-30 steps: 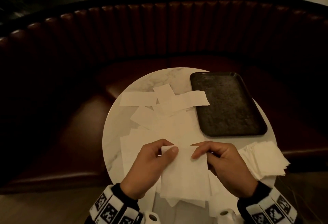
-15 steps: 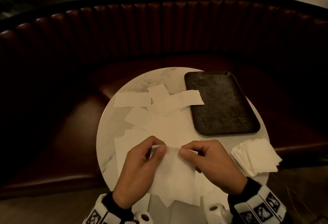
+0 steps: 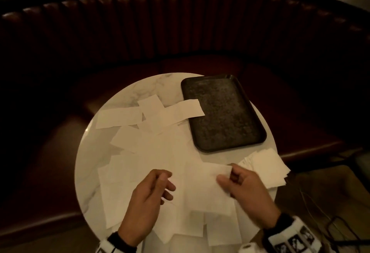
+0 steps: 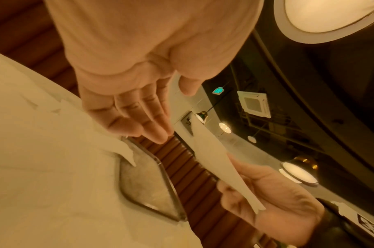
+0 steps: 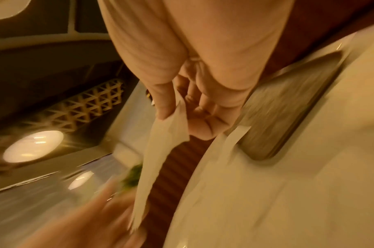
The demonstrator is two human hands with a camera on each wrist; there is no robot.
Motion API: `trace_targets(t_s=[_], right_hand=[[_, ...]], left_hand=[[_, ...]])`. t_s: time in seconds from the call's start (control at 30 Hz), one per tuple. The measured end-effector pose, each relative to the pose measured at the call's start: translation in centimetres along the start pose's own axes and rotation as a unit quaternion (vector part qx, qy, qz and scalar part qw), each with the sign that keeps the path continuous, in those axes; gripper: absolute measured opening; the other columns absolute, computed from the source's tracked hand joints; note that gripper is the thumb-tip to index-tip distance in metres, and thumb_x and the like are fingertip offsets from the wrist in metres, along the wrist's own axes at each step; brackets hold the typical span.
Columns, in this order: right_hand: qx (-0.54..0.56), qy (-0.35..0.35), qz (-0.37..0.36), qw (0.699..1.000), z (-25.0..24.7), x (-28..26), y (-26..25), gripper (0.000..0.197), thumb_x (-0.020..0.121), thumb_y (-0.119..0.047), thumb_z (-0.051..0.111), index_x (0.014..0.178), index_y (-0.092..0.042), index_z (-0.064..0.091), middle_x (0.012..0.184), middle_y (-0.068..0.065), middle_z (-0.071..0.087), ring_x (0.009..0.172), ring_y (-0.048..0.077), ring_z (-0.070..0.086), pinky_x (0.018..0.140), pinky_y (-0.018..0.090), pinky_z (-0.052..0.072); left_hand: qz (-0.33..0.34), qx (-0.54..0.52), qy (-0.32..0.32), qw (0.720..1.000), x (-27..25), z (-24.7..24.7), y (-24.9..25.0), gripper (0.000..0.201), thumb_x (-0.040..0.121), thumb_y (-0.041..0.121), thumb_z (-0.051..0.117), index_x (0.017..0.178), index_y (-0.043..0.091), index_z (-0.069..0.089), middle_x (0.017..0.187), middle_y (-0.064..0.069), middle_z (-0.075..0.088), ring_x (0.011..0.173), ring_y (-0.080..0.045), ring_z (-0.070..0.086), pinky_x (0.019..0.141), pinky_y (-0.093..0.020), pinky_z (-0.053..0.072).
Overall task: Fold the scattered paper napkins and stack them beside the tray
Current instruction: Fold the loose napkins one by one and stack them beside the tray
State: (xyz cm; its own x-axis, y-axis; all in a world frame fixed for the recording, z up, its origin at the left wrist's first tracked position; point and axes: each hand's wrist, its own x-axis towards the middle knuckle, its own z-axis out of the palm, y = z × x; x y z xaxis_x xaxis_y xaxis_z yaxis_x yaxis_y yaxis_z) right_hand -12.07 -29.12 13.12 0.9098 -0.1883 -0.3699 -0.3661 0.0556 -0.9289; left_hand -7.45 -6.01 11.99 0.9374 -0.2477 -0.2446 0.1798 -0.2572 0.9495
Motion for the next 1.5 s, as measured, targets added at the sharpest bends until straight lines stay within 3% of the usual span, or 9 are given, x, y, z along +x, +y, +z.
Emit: trace_targets(t_s=[0.1, 0.27, 0.4, 0.73, 0.97, 1.2, 1.3, 1.4, 1.5], right_hand=[[-0.052, 0.068, 0.032, 0.996, -7.8, 2.9, 1.4, 0.013, 0.091, -0.007, 0.058, 0.102, -0.006, 0.066, 0.097, 0.014, 0.075, 0.089, 0.028, 0.071, 0.082, 0.044, 0.057], [-0.252, 0.119, 0.115, 0.953, -16.6, 8.0, 5.7, 0.009, 0.090, -0.012, 0.063, 0.098, -0.014, 0.061, 0.104, 0.013, 0.069, 0.090, 0.023, 0.064, 0.084, 0.043, 0.052], [-0.409, 0.179, 0.142, 0.883, -18.2, 11.1, 8.8, 0.030, 0.089, -0.016, 0.064, 0.115, -0.005, 0.056, 0.115, 0.022, 0.062, 0.107, 0.040, 0.057, 0.094, 0.045, 0.043], [-0.435, 0.259, 0.165, 0.847, -17.0, 11.6, 12.3, 0.057, 0.081, -0.023, 0.071, 0.129, -0.009, 0.044, 0.133, 0.028, 0.041, 0.121, 0.049, 0.039, 0.102, 0.060, 0.038], [-0.426, 0.226, 0.049, 0.875, -11.8, 8.1, 10.3, 0.051, 0.073, -0.008, 0.077, 0.119, -0.011, 0.057, 0.118, 0.021, 0.055, 0.101, 0.045, 0.053, 0.098, 0.053, 0.038], [-0.412, 0.149, -0.051, 0.897, -6.2, 4.7, 9.0, 0.035, 0.074, -0.012, 0.070, 0.108, -0.016, 0.064, 0.100, 0.007, 0.059, 0.082, 0.031, 0.049, 0.076, 0.038, 0.037], [-0.412, 0.125, -0.101, 0.897, -4.6, 3.5, 8.1, 0.039, 0.070, -0.034, 0.056, 0.106, -0.050, 0.054, 0.096, -0.020, 0.052, 0.076, 0.021, 0.047, 0.069, 0.033, 0.037], [-0.412, 0.086, -0.085, 0.903, -3.9, 3.1, 8.3, 0.070, 0.071, -0.014, 0.074, 0.100, -0.069, 0.043, 0.103, -0.037, 0.050, 0.079, 0.013, 0.050, 0.068, 0.018, 0.038], [-0.381, 0.055, -0.070, 0.920, -2.4, 3.1, 8.2, 0.069, 0.070, -0.004, 0.079, 0.095, -0.061, 0.049, 0.106, -0.031, 0.053, 0.081, 0.006, 0.057, 0.071, 0.006, 0.040]], left_hand=[[-0.049, 0.023, 0.026, 0.998, 1.0, -0.2, -2.2, 0.030, 0.103, 0.032, 0.040, 0.097, 0.020, 0.067, 0.082, -0.003, 0.071, 0.069, -0.018, 0.066, 0.065, -0.034, 0.047], [-0.120, 0.097, 0.072, 0.985, 3.0, -0.9, -6.5, 0.025, 0.102, 0.024, 0.046, 0.090, 0.017, 0.066, 0.078, -0.005, 0.071, 0.067, -0.019, 0.064, 0.062, -0.027, 0.045], [-0.164, 0.151, 0.106, 0.969, 4.9, -1.6, -8.8, 0.018, 0.100, 0.021, 0.051, 0.088, 0.015, 0.064, 0.084, -0.003, 0.069, 0.078, -0.023, 0.065, 0.064, -0.023, 0.045], [-0.139, 0.445, 0.074, 0.881, 12.0, -1.3, -11.1, 0.030, 0.092, 0.043, 0.055, 0.119, 0.028, 0.055, 0.132, 0.007, 0.042, 0.116, -0.024, 0.041, 0.092, -0.037, 0.041], [-0.162, 0.468, 0.047, 0.867, 18.3, -0.9, -10.6, 0.077, 0.082, 0.061, 0.058, 0.145, 0.027, 0.029, 0.155, 0.007, 0.023, 0.137, -0.028, 0.026, 0.105, -0.050, 0.031], [-0.134, 0.513, 0.037, 0.847, 21.0, -0.8, -10.9, 0.067, 0.080, 0.054, 0.065, 0.134, 0.025, 0.040, 0.134, 0.001, 0.044, 0.123, -0.028, 0.041, 0.098, -0.046, 0.034], [-0.185, 0.443, 0.027, 0.877, 21.7, -0.7, -10.7, 0.052, 0.077, 0.045, 0.069, 0.119, 0.026, 0.044, 0.117, 0.004, 0.053, 0.115, -0.026, 0.046, 0.098, -0.044, 0.033], [-0.199, 0.423, -0.003, 0.884, 21.9, -1.1, -10.0, 0.024, 0.081, 0.038, 0.063, 0.095, 0.027, 0.047, 0.102, 0.005, 0.058, 0.102, -0.022, 0.054, 0.094, -0.041, 0.029], [-0.192, 0.369, -0.023, 0.909, 21.0, -1.5, -8.9, 0.022, 0.080, 0.041, 0.062, 0.093, 0.025, 0.053, 0.101, 0.005, 0.054, 0.097, -0.021, 0.054, 0.091, -0.041, 0.032]])
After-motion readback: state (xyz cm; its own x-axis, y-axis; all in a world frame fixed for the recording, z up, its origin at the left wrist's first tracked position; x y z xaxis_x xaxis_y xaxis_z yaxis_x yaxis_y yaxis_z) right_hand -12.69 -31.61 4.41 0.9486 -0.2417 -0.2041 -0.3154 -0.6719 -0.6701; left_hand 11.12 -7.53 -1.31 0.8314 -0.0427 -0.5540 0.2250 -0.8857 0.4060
